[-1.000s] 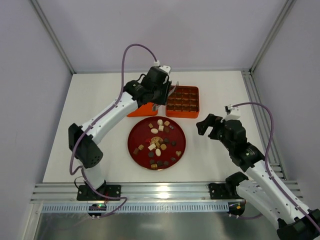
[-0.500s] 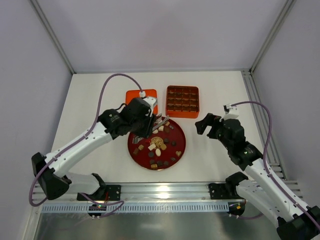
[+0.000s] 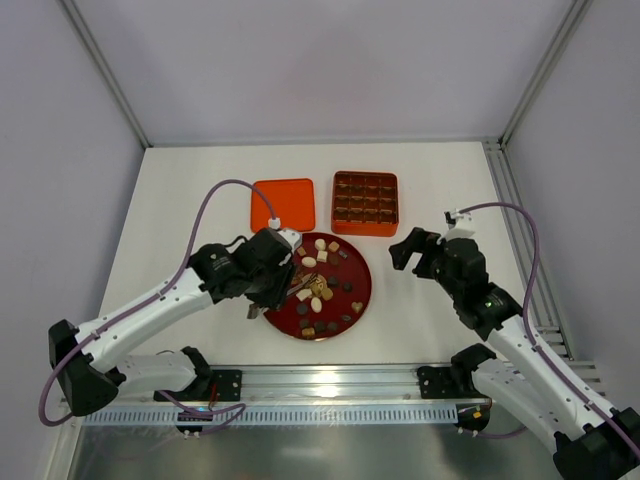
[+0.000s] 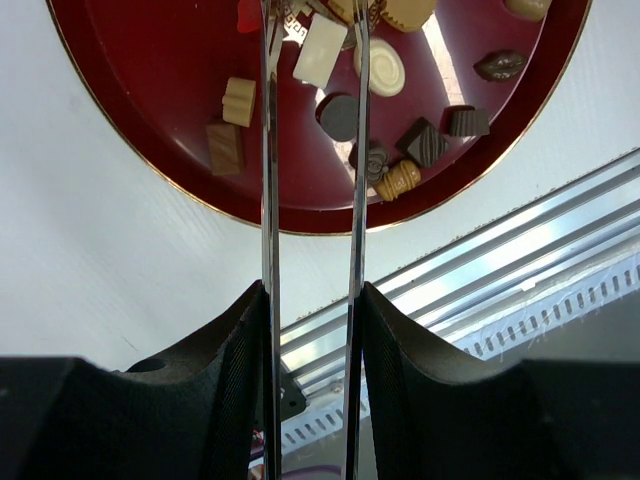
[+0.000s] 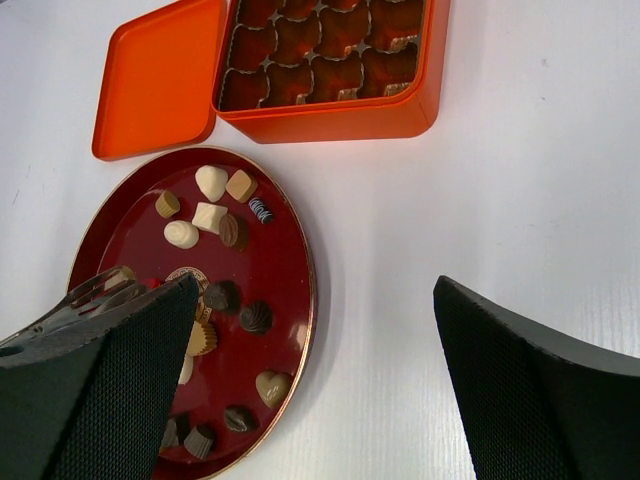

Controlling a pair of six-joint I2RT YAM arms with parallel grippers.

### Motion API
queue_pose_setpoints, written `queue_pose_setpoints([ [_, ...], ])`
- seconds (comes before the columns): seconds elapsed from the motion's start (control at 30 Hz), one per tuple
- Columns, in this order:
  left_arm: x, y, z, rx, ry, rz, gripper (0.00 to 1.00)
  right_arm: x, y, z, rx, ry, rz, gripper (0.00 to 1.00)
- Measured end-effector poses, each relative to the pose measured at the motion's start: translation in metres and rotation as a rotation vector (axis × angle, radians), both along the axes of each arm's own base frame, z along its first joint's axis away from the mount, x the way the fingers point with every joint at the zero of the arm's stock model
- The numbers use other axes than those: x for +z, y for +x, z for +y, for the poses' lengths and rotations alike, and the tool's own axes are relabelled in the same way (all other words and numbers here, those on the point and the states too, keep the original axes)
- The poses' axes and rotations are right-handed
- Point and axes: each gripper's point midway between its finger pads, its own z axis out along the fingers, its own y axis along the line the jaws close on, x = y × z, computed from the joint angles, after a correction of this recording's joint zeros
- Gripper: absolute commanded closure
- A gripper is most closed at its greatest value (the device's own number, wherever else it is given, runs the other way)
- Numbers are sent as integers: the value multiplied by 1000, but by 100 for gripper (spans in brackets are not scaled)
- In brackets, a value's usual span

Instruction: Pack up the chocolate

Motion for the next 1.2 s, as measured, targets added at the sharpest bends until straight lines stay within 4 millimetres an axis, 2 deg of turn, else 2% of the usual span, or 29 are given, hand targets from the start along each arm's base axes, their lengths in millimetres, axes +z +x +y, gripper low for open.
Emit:
queue_pose_setpoints([
  [0.2,-11,-9,6,-13,38,28,59,-5,-1,0,0,-4,9,0],
  [1.0,-23,-21,10,-44,109,72,60,-12,-2,-1,-2,-5,18,0],
  [1.17,-27,-20,10,-44,125,83,63,-13,-2,-1,-2,-5,19,0],
  [1.2,-28,-20,10,-44,130,85,67,-13,-2,-1,-2,-5,18,0],
])
